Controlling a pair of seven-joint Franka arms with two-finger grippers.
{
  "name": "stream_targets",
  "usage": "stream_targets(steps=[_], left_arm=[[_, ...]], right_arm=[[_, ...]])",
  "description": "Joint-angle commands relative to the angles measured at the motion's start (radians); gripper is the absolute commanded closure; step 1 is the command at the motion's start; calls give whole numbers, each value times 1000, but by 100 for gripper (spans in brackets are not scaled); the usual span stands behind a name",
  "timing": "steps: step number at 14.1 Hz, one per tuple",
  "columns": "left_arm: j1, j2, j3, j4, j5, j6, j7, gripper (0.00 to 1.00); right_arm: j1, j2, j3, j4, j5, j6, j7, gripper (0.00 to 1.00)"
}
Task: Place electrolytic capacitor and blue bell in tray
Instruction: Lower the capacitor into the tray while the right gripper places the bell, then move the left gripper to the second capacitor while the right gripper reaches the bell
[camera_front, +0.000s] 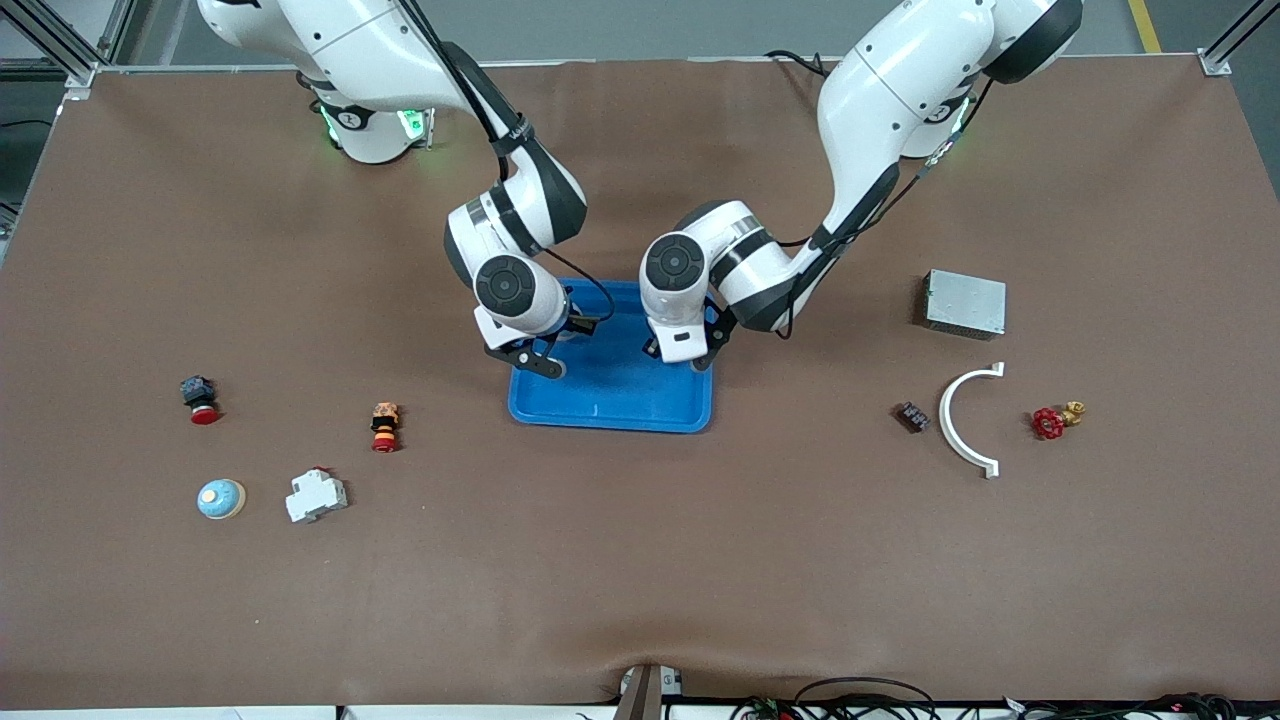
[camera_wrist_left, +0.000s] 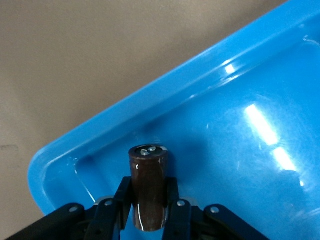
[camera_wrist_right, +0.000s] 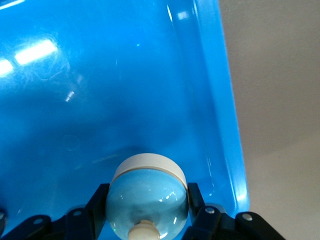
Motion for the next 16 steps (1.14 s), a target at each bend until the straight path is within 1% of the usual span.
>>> stream_targets(steps=[1,3,5,7,8,9,10,11,14,15,16], left_arm=[[2,-20,3,-15,23,-24,-22,0],[14,-46,3,-9,23,-50,-17,0],[35,-94,3,-4,23,-107,-8,0],[93,-152,0,-4,25,-154,39,0],[119,-180,-3,-4,20,-191,79,0],[141,-203,-3,-4,19,-226,108,0],[162,-218,-3,-4,17,-268,143,0],[179,-232,-3,-6,19,-306,165,0],[270,-267,-3,-13,23,-380,289,0],[300,-275,-3,-13,23,-403,337,0],[336,-280,-3,-18,25,-417,372,0]], right_arm=[[14,14,-13,1,23,19,-3,74],[16,26,-13,3,23,23,-3,73],[28,34,-13,3,23,36,-3,68],[36,43,-13,4,22,37,-4,52],[36,43,-13,6,19,37,-4,34],[37,43,-13,6,19,36,-1,21],[37,43,-13,6,17,34,2,9],[37,42,-14,6,16,30,2,0],[34,22,-14,10,14,14,-3,0],[33,2,-19,17,13,-16,-6,0],[22,-23,-22,44,10,-85,-9,0]])
